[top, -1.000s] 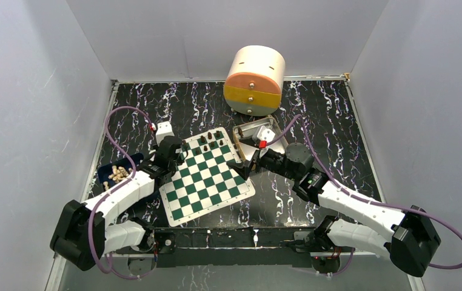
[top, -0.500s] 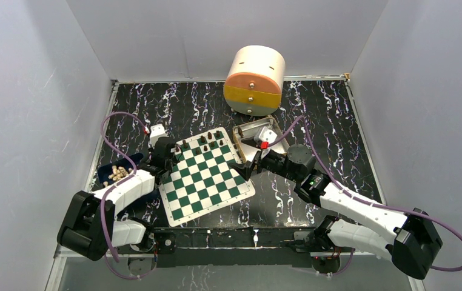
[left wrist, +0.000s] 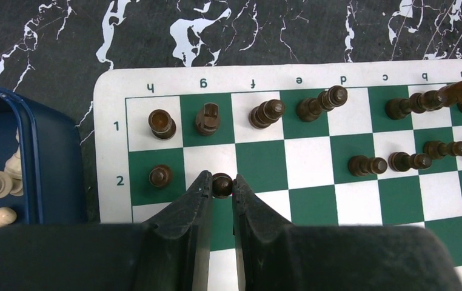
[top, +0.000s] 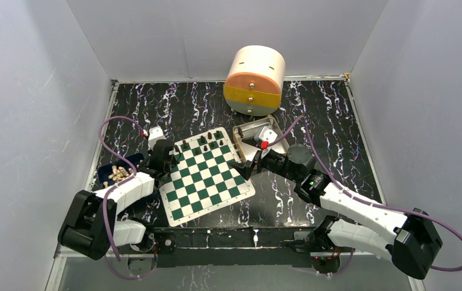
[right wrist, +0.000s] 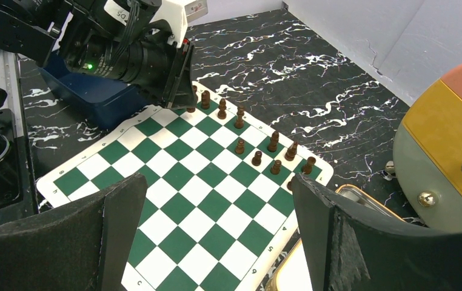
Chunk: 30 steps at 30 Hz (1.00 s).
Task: Set up the chess pieces on the board
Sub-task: Place the chess piece on the chessboard.
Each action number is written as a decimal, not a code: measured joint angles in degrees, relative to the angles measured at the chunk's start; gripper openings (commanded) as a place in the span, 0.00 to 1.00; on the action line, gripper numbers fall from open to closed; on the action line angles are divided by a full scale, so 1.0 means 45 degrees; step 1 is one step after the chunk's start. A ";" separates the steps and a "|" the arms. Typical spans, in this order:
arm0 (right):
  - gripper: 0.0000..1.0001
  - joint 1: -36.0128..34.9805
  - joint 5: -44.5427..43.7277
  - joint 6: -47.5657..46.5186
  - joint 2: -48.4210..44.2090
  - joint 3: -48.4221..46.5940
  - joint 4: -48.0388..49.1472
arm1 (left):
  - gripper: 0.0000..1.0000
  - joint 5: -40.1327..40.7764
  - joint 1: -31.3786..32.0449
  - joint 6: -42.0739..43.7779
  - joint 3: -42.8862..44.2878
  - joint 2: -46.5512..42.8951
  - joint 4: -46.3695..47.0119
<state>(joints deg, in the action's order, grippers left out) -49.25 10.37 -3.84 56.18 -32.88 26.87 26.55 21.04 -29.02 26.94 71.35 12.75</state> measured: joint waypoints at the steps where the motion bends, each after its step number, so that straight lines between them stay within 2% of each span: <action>1: 0.99 0.0000 -0.0005 0.0005 0.0000 0.0000 0.0000 | 0.04 -0.0015 -0.0015 0.0000 0.0000 0.0044 0.0063; 30: 0.99 0.0000 -0.0291 0.0005 -0.0311 0.0049 0.0024 | 0.07 -0.0019 -0.0083 0.0209 -0.0243 0.0996 0.0806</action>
<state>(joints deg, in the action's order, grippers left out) -49.25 9.06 -3.81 54.78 -32.67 26.98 26.46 20.67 -28.08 25.85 75.83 16.38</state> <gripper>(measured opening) 0.985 0.137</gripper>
